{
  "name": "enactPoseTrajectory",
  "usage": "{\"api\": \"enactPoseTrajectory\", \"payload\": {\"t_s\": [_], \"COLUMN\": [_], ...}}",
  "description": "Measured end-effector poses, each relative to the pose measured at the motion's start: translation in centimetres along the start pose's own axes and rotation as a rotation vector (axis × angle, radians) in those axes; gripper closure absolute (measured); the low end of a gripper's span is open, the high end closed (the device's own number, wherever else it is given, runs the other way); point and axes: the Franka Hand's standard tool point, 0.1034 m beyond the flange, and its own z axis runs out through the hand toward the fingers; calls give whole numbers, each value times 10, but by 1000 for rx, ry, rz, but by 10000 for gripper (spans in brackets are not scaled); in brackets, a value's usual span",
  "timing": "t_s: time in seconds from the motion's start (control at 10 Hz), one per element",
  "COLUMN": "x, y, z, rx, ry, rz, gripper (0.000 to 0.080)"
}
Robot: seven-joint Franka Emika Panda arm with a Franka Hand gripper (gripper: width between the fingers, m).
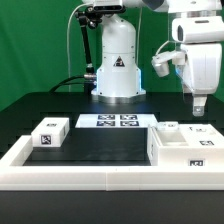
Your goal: Assemble cabinet
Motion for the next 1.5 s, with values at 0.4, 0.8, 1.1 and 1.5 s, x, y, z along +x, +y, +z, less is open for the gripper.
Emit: {"api": "enactPoseTrajectory", "payload": {"t_s": [0.4, 0.8, 1.1, 1.5], "x": [-8, -13, -12, -16], "y": [-58, -64, -72, -119], "z": [8, 11, 14, 45], "rx": [1, 2, -3, 16], "ry": [-12, -11, -7, 17], "rz": [7, 2, 10, 5], "gripper": [3, 3, 3, 3]}}
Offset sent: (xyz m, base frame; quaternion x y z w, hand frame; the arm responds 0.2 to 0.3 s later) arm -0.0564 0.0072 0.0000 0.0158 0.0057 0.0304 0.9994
